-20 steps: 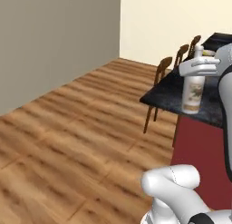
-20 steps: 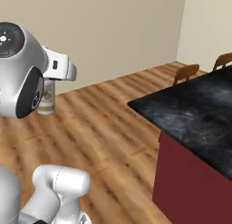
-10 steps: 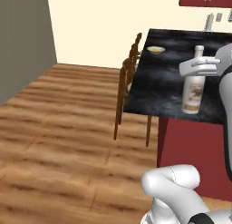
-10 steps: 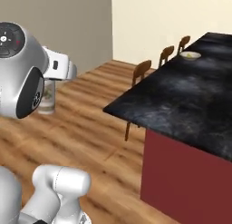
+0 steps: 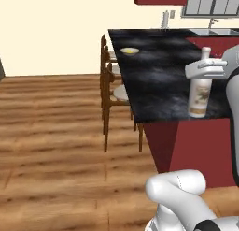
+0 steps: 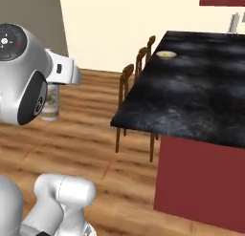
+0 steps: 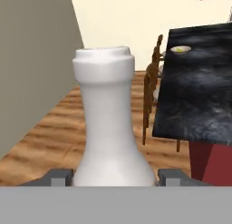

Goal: There is a bowl on the dining counter. Grab a lemon wedge from the fridge and place it in the bowl. Then get the liquor bottle and glass cup from the cabinet and place them next to the bowl.

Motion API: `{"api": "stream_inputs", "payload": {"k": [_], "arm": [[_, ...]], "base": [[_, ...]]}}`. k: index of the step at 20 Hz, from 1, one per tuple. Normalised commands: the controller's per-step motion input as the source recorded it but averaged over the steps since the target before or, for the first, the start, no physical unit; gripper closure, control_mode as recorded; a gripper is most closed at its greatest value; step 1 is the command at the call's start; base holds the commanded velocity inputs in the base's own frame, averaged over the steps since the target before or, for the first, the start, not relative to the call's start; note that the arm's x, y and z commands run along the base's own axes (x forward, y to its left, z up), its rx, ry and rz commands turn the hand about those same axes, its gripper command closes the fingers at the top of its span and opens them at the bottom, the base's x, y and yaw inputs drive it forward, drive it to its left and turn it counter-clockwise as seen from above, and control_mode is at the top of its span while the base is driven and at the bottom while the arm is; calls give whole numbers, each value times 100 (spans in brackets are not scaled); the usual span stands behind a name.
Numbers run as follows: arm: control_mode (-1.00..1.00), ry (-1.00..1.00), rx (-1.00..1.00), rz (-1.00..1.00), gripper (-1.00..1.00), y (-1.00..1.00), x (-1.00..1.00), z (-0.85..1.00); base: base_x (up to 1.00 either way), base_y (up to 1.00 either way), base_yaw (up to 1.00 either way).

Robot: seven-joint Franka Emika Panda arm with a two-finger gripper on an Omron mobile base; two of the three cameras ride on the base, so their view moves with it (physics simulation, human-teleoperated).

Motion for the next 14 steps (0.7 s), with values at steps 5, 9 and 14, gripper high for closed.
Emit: {"api": "stream_inputs", "payload": {"k": [5,9,14], "arm": [[100,0,0,0,100,0,0,0],[100,0,0,0,100,0,0,0],[100,0,0,0,100,0,0,0]], "base": [[32,99,-45],[31,100,-41],[35,100,-40]]}}
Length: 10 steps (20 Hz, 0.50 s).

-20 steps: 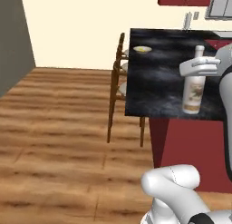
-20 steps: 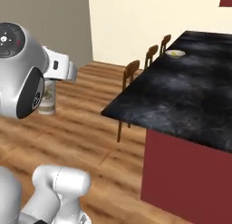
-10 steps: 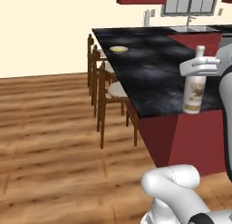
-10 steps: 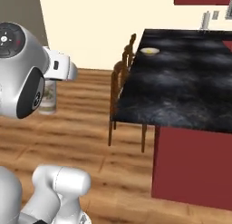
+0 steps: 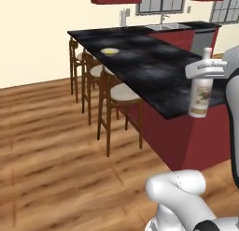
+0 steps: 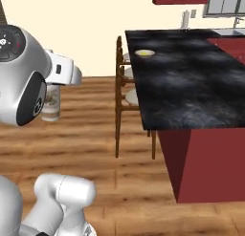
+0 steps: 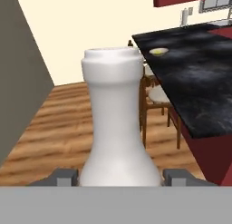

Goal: There is a bowl on the dining counter. Grab a lemon wedge from the fridge and place it in the bowl. Then get the liquor bottle and glass cup from the cabinet and place them next to the bowl.

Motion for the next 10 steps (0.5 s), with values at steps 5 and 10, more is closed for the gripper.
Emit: {"api": "stream_inputs", "payload": {"k": [5,10], "arm": [[100,0,0,0,100,0,0,0],[100,0,0,0,100,0,0,0]], "base": [[41,100,-40],[40,99,-40]]}}
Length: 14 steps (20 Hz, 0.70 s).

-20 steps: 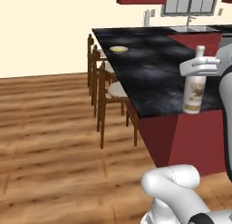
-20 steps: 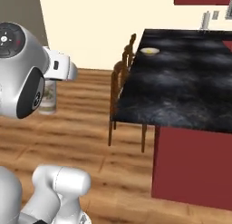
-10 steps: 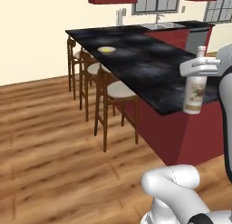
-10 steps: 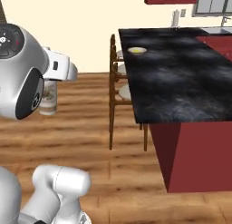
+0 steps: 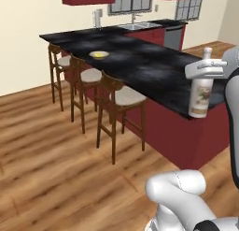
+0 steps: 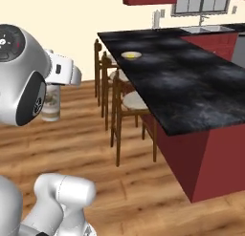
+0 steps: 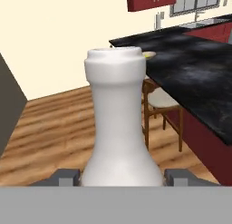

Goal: There is a bowl on the dining counter. Grab a lemon wedge from the fridge and place it in the bowl. Then get the liquor bottle and glass cup from the cabinet and place them next to the bowl.

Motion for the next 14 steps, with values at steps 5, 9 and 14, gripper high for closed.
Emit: {"api": "stream_inputs", "payload": {"k": [5,9,14], "arm": [[100,0,0,0,100,0,0,0],[100,0,0,0,100,0,0,0],[100,0,0,0,100,0,0,0]], "base": [[44,99,-39],[48,100,-39],[44,100,-38]]}}
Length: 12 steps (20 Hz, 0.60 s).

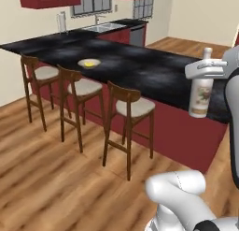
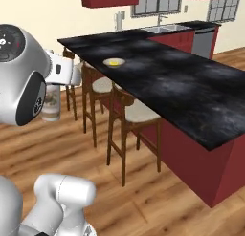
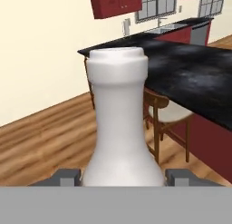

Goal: There is a bowl on the dining counter. Grab a lemon wedge from the fridge and place it in the bowl. Then get the liquor bottle and glass cup from the cabinet and place them next to the bowl.

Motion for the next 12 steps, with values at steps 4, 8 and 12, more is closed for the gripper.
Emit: {"api": "stream_inputs", "payload": {"k": [4,8,12], "arm": [[100,0,0,0,100,0,0,0],[100,0,0,0,100,0,0,0],[100,0,0,0,100,0,0,0]], "base": [[40,100,-38],[42,100,-38],[42,100,-37]]}}
